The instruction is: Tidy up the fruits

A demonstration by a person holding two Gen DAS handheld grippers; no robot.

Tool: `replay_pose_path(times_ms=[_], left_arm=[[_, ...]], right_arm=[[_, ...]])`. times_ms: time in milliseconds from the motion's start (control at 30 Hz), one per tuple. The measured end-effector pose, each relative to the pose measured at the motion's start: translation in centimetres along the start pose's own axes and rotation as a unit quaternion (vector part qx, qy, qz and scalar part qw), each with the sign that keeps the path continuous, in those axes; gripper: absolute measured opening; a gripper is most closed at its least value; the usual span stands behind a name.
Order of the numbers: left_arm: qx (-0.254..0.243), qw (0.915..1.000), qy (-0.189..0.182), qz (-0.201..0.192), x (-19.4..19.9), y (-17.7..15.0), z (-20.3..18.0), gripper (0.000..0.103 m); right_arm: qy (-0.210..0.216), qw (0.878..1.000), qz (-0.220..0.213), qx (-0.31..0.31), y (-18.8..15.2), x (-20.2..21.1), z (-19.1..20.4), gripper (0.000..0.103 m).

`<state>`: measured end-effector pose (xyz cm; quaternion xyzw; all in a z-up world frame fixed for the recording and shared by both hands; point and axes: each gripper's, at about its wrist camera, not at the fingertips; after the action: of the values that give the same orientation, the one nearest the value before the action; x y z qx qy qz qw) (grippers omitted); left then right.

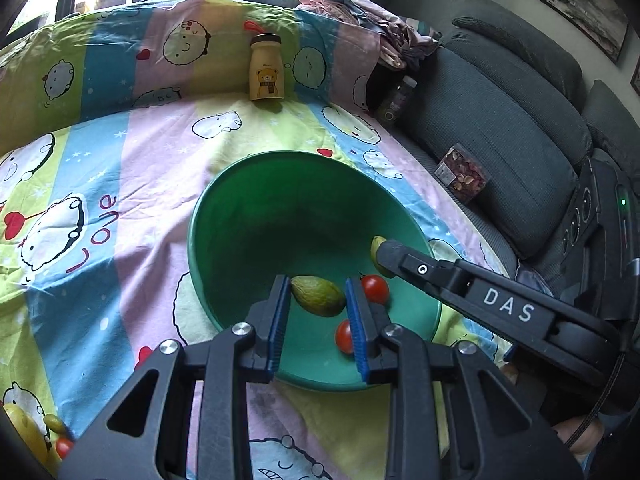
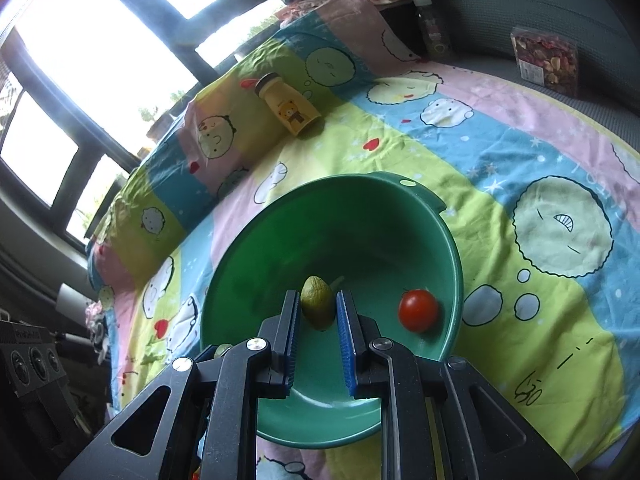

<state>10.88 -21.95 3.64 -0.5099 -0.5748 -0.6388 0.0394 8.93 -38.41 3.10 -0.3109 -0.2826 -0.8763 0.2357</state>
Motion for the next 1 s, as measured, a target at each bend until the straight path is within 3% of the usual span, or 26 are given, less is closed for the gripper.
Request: replay_pose_path(times_ms=[100, 567, 1000], left_arm=[[0.009, 0.9997, -0.021, 0.003, -0.4, -0.2, 0.0, 0.028], [0.006, 0.9991, -0.037, 0.020, -1.9, -0.8, -0.8, 0.028], [0.007, 0.9991, -0.032, 0.025, -2.4, -0.8, -0.5, 0.028]], right_arm=[[-0.011, 1.000, -0.002, -0.003, 0.0, -0.1, -0.2, 0.020], [-0.046, 0.999, -0.004, -0.007, 0.0, -0.4, -0.8, 0.020], [-0.071, 0.997, 0.003, -0.005, 0.0, -1.2, -1.1, 0.020]])
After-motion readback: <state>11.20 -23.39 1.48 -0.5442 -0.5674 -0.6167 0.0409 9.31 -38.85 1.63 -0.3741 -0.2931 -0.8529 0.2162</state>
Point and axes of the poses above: each gripper's, at about its wrist camera, not at the fingertips, and x roughly against the way its jaws point, z to its left, y to its top, and after that the axes turned 15 degrees about -x, right-handed
